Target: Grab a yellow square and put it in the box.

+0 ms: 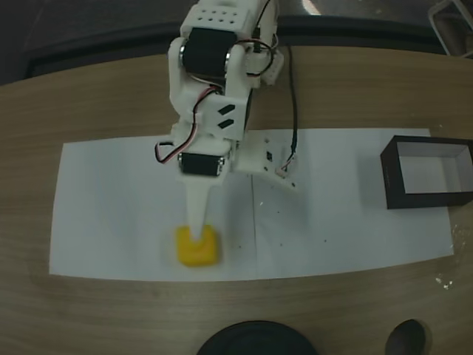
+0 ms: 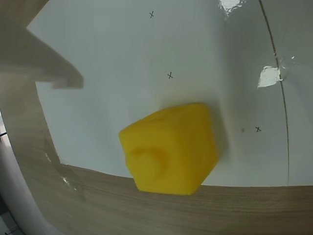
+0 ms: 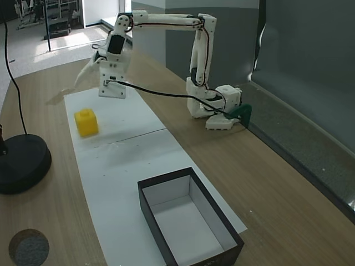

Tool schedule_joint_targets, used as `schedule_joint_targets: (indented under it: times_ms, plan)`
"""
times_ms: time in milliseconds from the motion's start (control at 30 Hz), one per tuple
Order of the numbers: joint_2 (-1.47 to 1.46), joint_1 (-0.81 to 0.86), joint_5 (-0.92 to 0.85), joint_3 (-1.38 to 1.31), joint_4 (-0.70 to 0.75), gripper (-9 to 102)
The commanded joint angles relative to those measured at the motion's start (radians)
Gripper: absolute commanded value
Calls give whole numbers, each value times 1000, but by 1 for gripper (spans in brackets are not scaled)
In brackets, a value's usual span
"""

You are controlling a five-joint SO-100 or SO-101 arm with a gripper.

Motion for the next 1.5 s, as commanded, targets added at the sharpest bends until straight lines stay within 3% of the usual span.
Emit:
schedule_joint_targets:
  times_ms: [0,567,733,933,1200,1467]
  plan:
    - [-86,14,-28,-149,12,37]
    - [-561,25,-44,-514,34,36]
    - [-615,26,-35,-555,32,10]
    - [-565,-20,-21,-618,83,11]
    - [-256,-357,-20,-904,426,11]
    - [58,-876,26,-805,428,12]
